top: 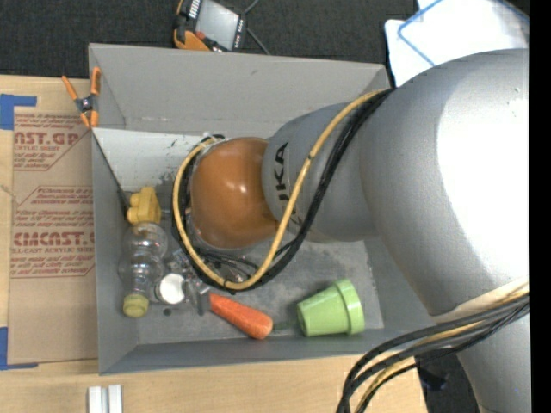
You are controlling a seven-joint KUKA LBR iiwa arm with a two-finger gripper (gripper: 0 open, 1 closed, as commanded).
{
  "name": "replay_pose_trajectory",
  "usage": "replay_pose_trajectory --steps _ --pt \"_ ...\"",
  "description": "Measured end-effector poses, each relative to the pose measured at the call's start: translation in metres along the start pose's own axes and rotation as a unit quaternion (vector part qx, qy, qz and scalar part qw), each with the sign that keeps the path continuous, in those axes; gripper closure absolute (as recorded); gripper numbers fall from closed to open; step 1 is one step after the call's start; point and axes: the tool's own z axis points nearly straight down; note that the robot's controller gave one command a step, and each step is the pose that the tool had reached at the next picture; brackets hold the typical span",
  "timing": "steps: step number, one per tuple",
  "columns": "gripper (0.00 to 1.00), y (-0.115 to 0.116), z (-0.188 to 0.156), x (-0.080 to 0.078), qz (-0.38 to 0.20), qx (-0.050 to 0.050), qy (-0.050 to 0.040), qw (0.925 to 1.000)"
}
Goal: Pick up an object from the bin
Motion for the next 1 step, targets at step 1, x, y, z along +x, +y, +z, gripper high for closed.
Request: replay_pose_trajectory --steps 1 --pt "1.0 -0.0001 0.0 0.0 0.0 0.0 -0.0001 1.0"
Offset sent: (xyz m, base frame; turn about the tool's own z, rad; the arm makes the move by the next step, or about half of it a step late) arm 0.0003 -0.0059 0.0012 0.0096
